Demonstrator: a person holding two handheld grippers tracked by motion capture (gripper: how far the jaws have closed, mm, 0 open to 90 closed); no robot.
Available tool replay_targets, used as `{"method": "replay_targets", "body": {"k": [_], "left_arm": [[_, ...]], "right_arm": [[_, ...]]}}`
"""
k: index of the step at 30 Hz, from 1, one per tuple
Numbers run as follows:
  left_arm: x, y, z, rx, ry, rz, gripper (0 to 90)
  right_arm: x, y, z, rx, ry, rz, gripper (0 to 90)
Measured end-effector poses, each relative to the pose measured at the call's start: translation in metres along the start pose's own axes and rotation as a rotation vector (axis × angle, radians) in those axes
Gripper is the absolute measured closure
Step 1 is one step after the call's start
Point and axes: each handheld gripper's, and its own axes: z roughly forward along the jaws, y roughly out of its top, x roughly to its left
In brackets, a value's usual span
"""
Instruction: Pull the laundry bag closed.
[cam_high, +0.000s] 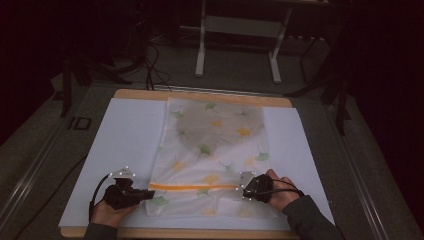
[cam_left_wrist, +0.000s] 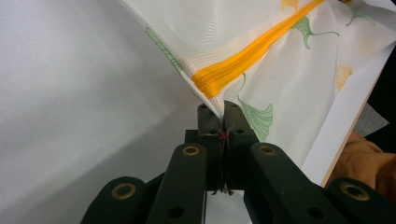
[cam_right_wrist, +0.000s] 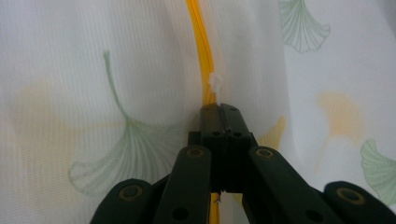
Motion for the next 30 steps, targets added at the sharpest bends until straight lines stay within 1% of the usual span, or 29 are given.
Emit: {"method": "replay_targets", "body": {"k": [2,4,6,7,10,12,13,15,24,27,30], "left_arm": [[0.0,0.0,0.0,-0.001,-0.001,-0.001,88.2],[0.0,0.0,0.0,0.0,-0.002,0.002,88.2],[0.0,0.0,0.0,0.001,-0.003,0.001,88.2],[0.0,0.0,0.0,0.002,0.0,-0.001,88.2],[0.0,0.0,0.0,0.001,0.0,0.0,88.2],[0.0,0.0,0.0,0.001,-0.001,-0.001,88.2],[0.0,0.0,0.0,0.003,-0.002,0.0,88.2],[0.0,0.0,0.001,0.005,-0.004,0.0,88.2],[0.0,0.0,0.0,0.004,-0.005,-0.001,88.2],[0.0,0.0,0.0,0.005,0.003,-0.001,88.2],[0.0,0.0,0.0,0.004,0.004,-0.001,88.2]], "right_arm": [[0.0,-0.001,0.0,0.002,0.002,0.0,90.0],[-0.001,-0.004,-0.002,0.004,0.003,0.01,90.0],[-0.001,-0.005,-0.002,-0.003,0.002,0.004,90.0],[0.0,-0.006,-0.003,0.0,0.003,0.011,90.0],[-0.001,-0.008,-0.003,0.007,0.0,0.004,90.0],[-0.001,-0.01,-0.004,0.01,-0.002,0.017,90.0],[-0.001,-0.011,-0.004,0.005,0.001,0.013,90.0],[-0.001,-0.011,-0.005,0.005,0.004,0.019,90.0],[0.0,-0.012,-0.005,0.006,0.004,0.018,90.0],[0.0,-0.013,-0.005,0.004,0.002,0.015,90.0],[0.0,-0.017,-0.006,0.009,0.001,0.03,90.0]]}}
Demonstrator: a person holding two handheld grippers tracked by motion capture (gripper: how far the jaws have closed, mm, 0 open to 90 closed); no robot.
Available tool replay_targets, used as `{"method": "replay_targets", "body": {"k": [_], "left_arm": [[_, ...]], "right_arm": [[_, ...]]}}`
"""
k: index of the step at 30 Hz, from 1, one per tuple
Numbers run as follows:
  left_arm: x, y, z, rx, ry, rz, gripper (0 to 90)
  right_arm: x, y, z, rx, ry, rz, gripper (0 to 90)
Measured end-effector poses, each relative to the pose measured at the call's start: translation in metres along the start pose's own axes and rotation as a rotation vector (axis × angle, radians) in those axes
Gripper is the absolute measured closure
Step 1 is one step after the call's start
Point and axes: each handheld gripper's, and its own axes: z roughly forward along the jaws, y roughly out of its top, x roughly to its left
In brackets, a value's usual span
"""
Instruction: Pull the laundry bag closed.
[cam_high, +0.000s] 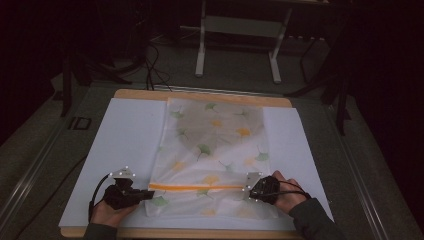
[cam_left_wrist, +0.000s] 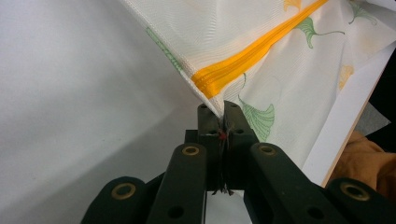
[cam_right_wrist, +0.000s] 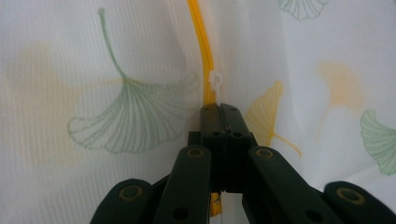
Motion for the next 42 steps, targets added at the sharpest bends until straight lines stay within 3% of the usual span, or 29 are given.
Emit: {"method": "replay_targets", "body": {"k": [27,40,42], "left_arm": [[0.002,0.0,0.0,0.002,0.0,0.0,88.2],[0.001,0.0,0.0,0.011,-0.006,0.0,88.2],[0.0,-0.001,0.001,0.024,0.014,0.003,88.3]], "right_arm": [[-0.007,-0.039,-0.016,0.039,-0.038,0.058,90.0],[-0.005,-0.063,-0.023,0.057,-0.035,0.101,90.0],[-0.005,-0.067,-0.022,0.062,-0.04,0.113,90.0]]}}
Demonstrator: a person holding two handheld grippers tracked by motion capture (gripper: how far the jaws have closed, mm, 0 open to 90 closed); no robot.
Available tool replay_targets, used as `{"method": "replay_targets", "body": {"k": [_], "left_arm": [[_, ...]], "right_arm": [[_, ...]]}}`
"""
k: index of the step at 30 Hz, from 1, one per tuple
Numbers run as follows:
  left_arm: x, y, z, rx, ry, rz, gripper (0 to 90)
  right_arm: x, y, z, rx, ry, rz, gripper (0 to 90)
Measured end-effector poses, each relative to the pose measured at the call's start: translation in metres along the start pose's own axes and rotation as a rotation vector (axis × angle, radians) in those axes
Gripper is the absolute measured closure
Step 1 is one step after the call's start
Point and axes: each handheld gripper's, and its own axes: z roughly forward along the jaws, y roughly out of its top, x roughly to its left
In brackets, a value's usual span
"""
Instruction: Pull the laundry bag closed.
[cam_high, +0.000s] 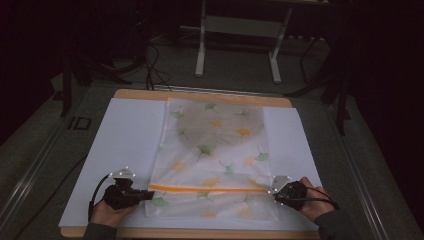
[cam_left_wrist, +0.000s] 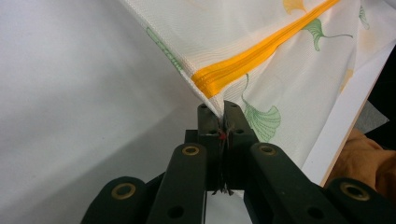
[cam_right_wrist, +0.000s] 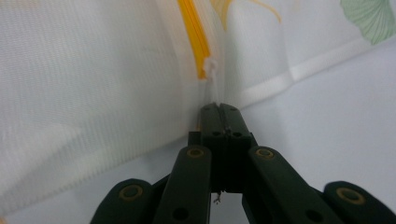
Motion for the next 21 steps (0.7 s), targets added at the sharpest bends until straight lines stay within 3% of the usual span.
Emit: {"method": "replay_targets", "body": {"k": [2,4,6,9,12,15,21], "left_arm": [[0.002,-0.002,-0.001,-0.003,-0.006,-0.023,88.3],[0.003,-0.003,-0.001,-0.011,-0.03,-0.029,88.2],[0.002,-0.003,0.001,-0.001,-0.031,-0.024,86.6],[0.0,-0.003,0.003,0.016,-0.025,-0.007,77.3],[0.0,-0.003,0.0,-0.009,-0.015,-0.004,69.2],[0.001,-0.003,-0.004,-0.034,-0.002,-0.01,64.7],[0.004,-0.004,-0.018,-0.138,0.087,0.004,62.5]], "right_arm": [[-0.001,-0.006,0.002,0.046,-0.037,0.01,90.0],[-0.004,-0.016,0.0,0.004,-0.001,0.057,90.0],[-0.004,-0.02,-0.004,-0.019,-0.005,0.081,90.0],[-0.006,-0.021,-0.007,-0.057,0.0,0.104,90.0],[-0.008,-0.02,-0.006,-0.093,0.005,0.13,90.0],[-0.008,-0.019,-0.005,-0.123,0.02,0.146,90.0],[-0.013,-0.019,-0.004,-0.214,0.016,0.23,84.6]]}}
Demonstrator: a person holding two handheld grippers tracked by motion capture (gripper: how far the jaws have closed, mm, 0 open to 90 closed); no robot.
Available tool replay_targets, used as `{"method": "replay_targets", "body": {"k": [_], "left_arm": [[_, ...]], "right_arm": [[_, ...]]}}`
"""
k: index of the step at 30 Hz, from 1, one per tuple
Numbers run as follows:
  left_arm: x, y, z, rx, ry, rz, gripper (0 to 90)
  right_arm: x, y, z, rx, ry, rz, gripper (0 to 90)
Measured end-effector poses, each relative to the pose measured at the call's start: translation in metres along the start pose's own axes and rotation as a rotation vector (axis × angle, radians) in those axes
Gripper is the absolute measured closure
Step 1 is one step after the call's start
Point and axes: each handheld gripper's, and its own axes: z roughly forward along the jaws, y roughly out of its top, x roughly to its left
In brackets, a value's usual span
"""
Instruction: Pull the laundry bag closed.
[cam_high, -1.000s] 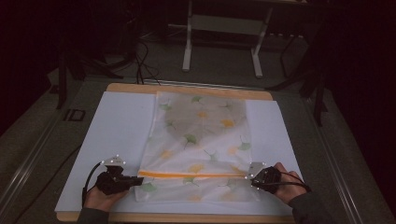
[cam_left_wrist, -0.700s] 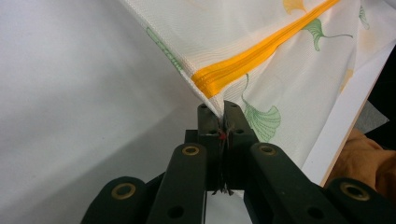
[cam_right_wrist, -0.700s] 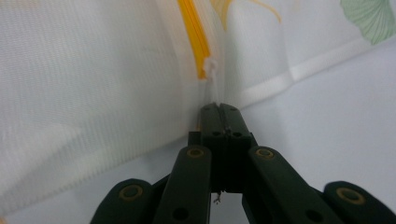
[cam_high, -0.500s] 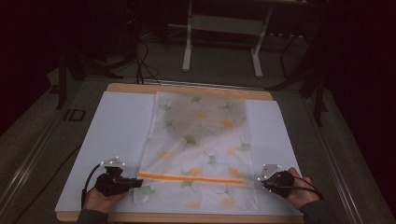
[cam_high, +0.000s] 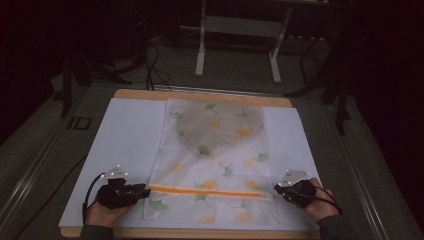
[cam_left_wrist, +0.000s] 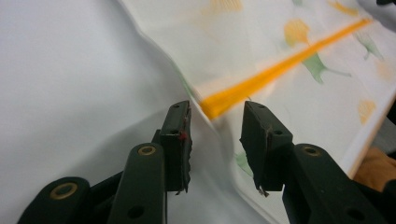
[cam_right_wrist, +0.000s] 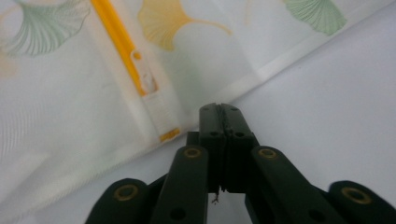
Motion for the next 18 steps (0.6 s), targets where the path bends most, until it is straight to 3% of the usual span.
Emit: {"method": "replay_targets", "body": {"k": [4,8,14,18], "left_arm": [[0.001,0.0,-0.002,-0.039,0.086,0.024,62.6],[0.004,0.0,-0.001,-0.059,0.151,0.022,62.2],[0.012,0.0,0.005,-0.073,0.302,0.031,58.9],[0.019,0.0,0.012,-0.074,0.387,0.012,53.7]], "right_arm": [[-0.005,-0.003,0.001,-0.056,-0.012,0.08,80.0],[-0.011,-0.008,0.003,-0.114,-0.013,0.176,74.3],[-0.015,-0.019,0.013,-0.189,-0.001,0.335,61.6],[-0.017,-0.023,0.021,-0.182,-0.003,0.423,51.8]]}}
